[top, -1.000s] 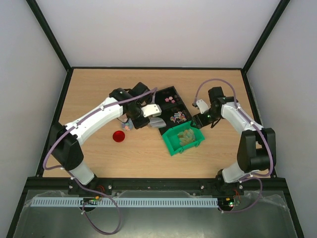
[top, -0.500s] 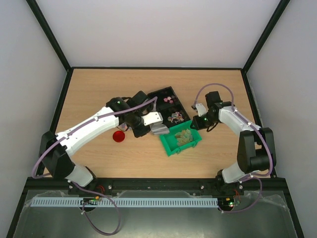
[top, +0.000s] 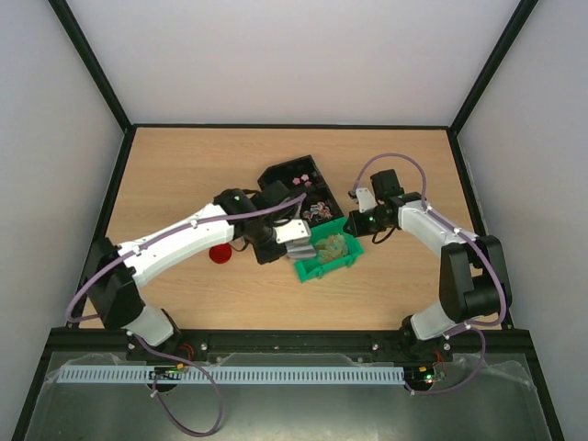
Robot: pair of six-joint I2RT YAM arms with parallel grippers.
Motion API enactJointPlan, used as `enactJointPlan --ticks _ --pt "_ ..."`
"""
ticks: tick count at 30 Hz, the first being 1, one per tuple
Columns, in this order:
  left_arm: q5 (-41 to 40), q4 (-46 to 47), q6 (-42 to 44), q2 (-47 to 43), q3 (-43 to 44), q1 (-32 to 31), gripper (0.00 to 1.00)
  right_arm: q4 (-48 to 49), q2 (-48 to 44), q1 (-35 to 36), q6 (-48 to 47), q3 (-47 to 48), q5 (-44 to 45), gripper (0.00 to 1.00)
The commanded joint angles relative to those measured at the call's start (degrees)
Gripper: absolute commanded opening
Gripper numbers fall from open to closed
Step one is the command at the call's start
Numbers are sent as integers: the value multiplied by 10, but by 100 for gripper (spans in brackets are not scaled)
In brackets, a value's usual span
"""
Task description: Pack the candies
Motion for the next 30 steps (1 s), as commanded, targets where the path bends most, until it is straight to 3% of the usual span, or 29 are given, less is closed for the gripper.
enactJointPlan --ticks 1,8,17,25,30 --pt "-59 -47 10 41 43 -13 2 43 -9 7 17 -8 8 1" --pt "-128 -124 37 119 130 -37 2 39 -16 12 33 -6 7 1" --pt "-98 -193 68 203 211 -64 2 47 -29 13 51 -16 4 1" --pt "-76 -188 82 266 234 -69 2 49 -30 14 64 -21 4 1" --pt "-30 -102 75 261 195 -69 2 50 -28 15 69 -22 5 1"
